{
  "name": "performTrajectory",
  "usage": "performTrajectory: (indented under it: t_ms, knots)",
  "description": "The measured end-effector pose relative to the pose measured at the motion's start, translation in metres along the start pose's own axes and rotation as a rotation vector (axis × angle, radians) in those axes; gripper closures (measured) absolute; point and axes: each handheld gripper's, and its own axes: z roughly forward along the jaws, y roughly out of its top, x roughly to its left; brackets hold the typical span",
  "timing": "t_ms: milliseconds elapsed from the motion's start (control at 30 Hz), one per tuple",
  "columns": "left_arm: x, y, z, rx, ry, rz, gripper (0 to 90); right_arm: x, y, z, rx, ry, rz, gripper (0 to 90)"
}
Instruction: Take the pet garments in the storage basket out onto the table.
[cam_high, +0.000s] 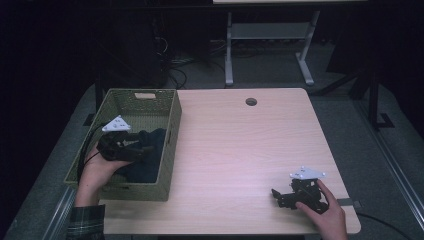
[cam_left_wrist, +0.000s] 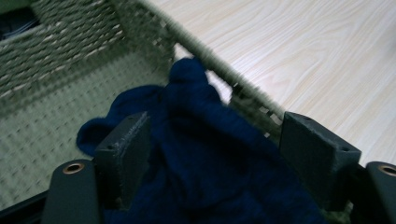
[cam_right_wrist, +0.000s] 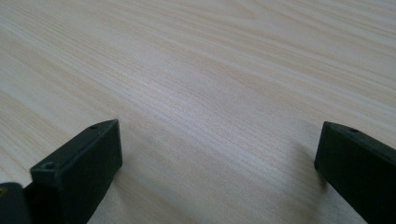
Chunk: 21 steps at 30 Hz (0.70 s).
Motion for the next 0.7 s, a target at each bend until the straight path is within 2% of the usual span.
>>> performTrajectory:
  t_ms: [33,167,400,600,700]
  knots:
    - [0.003,-0.004,-0.001,0.007,0.005,-0.009,26.4,0.0,0.0,0.0,0.0,0.0,0.0,0.4]
    - [0.008,-0.009,0.0,0.022,0.004,0.0,30.1,0.0,0.0,0.0,0.0,0.0,0.0,0.4]
    - [0.019,-0.02,0.006,0.087,0.033,0.016,30.7,0.0,0.0,0.0,0.0,0.0,0.0,0.4]
    - [0.023,-0.023,0.011,0.128,0.03,0.018,30.6,0.0,0.0,0.0,0.0,0.0,0.0,0.4]
    - [0.023,-0.023,0.016,0.154,0.023,0.033,30.6,0.0,0.0,0.0,0.0,0.0,0.0,0.4]
